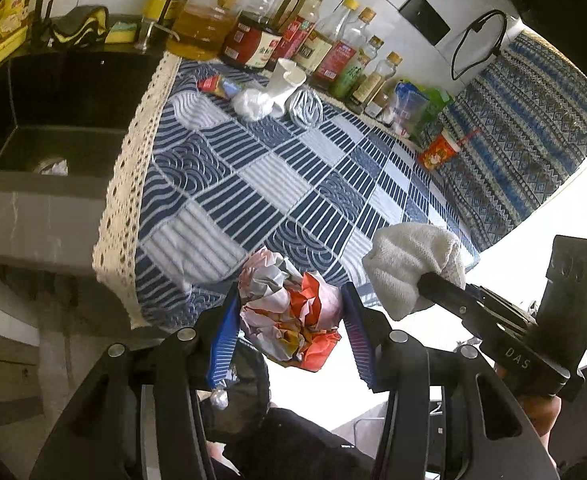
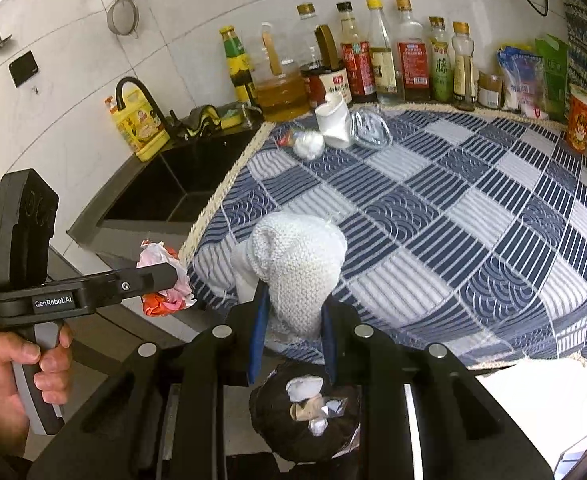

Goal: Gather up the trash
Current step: 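Carry the wrappers and towel down toward the floor bin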

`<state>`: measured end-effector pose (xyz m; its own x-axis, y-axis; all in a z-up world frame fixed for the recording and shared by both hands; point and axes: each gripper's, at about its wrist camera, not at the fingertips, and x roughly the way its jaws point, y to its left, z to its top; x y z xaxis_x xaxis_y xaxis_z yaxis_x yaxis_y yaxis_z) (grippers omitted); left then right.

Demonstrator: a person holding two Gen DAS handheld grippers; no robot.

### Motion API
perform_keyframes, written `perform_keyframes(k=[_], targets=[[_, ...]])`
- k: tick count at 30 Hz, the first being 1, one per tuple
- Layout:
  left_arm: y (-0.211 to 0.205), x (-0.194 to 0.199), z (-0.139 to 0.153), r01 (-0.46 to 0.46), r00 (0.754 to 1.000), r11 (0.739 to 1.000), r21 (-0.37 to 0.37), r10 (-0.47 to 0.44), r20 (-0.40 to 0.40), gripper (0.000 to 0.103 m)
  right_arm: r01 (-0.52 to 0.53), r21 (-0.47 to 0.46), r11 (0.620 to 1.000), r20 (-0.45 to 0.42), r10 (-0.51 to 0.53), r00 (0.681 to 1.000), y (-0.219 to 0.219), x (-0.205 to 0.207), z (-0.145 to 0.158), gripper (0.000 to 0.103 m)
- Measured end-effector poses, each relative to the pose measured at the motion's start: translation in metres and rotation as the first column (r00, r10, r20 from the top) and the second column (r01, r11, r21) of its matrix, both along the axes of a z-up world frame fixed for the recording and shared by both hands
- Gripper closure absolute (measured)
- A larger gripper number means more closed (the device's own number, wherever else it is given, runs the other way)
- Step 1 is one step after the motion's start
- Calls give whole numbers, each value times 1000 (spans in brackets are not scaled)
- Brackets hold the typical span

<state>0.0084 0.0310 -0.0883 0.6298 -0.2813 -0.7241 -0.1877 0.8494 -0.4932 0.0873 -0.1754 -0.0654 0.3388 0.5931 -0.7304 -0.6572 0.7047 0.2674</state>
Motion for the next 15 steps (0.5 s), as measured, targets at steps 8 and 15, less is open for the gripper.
perform_keyframes(k=[8, 15], targets=[[-6, -7, -28, 14, 998, 999, -33, -16, -63, 56, -3, -39, 999, -61, 0, 998, -2, -11, -23, 78], [-9, -12, -67, 4, 987, 997, -72, -16, -161, 56, -18, -74, 997, -142, 8, 990, 0, -15, -54, 78]])
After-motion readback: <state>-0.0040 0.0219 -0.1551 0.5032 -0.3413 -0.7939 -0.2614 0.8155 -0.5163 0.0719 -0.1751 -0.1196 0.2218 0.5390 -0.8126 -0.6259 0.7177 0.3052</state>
